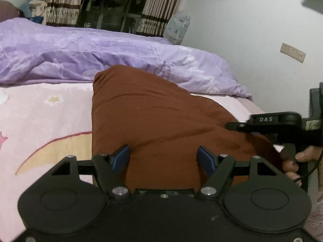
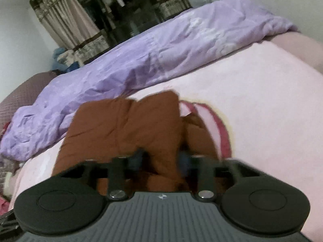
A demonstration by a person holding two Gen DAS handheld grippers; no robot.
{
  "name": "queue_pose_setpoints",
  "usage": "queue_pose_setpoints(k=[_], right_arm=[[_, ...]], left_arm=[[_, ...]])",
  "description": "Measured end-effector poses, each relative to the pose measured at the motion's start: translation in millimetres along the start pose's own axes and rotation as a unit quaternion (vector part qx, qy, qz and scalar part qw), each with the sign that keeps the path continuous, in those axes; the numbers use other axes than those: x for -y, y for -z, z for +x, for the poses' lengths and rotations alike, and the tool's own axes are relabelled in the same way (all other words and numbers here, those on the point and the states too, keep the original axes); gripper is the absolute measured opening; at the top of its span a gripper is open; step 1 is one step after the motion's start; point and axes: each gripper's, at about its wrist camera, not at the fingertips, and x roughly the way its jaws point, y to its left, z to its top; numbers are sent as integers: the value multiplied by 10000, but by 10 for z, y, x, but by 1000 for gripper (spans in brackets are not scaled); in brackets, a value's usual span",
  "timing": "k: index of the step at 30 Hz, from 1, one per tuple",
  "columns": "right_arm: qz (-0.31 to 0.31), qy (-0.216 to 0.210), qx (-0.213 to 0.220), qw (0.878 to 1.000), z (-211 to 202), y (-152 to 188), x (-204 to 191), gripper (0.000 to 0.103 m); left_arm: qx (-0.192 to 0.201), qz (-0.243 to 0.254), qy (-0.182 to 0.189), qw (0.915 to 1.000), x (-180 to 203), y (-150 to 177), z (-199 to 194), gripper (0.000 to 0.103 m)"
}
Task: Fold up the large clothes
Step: 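Pinch and tuck the folded jacket with the right gripper while the left gripper grasps its end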
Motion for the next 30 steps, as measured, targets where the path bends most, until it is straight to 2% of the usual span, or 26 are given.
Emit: queue_pose_setpoints(k=[2,5,10,14,16,20,25,27,30], right_arm=[[-40,-203,272,9994,-143,-42,-14,6],[-184,-186,515,9983,-278,-104,-51,6],[-88,78,12,9999,130,-3,143,6],[409,-274,16,9988,182,53,346,7],[370,-294,62,9989,145,52,329,10],[187,-130,460,9987,-185,79,184,27],[-328,-134,1191,9922,-800,185,-75,27],[-636,-98,1343,9888,-991,295,-187,28],[-945,-68,1408,9855,-1170,466,-307,28]], left_arm=[[18,-54,88,9999,14,-44,-10,73],[-24,-87,120,9999,8,-99,54,73],[-190,149,-79,9997,60,-56,274,73],[-172,405,-227,9988,124,-29,309,73],[-181,432,-271,9985,135,-34,309,73],[-149,375,-362,9985,130,-67,207,73],[-34,379,-509,9980,181,-30,-45,73],[79,376,-576,9976,196,17,-215,73],[170,241,-489,9984,199,117,-454,73]])
